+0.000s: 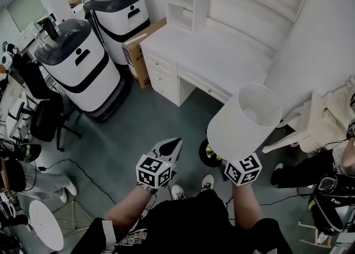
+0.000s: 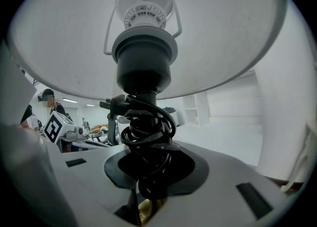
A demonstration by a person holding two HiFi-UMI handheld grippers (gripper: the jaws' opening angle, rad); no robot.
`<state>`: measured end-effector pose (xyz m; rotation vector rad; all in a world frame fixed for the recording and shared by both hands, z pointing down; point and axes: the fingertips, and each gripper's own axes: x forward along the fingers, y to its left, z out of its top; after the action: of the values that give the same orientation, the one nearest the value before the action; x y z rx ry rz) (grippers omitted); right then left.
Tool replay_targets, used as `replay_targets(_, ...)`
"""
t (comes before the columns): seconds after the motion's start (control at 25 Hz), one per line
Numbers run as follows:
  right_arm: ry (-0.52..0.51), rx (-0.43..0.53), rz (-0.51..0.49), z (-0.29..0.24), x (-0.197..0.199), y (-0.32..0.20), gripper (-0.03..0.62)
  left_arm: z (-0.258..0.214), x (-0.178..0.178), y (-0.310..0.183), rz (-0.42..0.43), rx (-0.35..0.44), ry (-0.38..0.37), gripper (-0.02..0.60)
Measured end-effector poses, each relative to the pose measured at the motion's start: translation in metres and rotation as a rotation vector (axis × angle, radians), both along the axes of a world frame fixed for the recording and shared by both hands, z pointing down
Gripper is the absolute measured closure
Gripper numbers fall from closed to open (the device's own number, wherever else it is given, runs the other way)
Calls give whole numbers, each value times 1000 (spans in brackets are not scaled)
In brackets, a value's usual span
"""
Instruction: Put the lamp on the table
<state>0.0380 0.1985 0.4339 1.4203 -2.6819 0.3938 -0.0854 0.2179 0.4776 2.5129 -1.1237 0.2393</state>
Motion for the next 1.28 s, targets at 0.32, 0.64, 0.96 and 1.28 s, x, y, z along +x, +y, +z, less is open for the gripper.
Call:
replay_targets(0.32, -14, -7, -10, 4, -7, -16, 482, 5, -8, -12, -22, -12, -4, 574)
replay_targets(0.64, -7, -10, -45, 4, 7, -56, 482, 10, 8, -45, -54, -30, 1, 574)
replay_targets(0.96, -11, -6, -73, 6, 33, -114, 482, 15, 35, -91, -83, -44, -11, 574)
replay_targets(1.28, -11, -1, -98, 6, 65, -176, 482, 15, 65, -143, -117, -45, -18, 574)
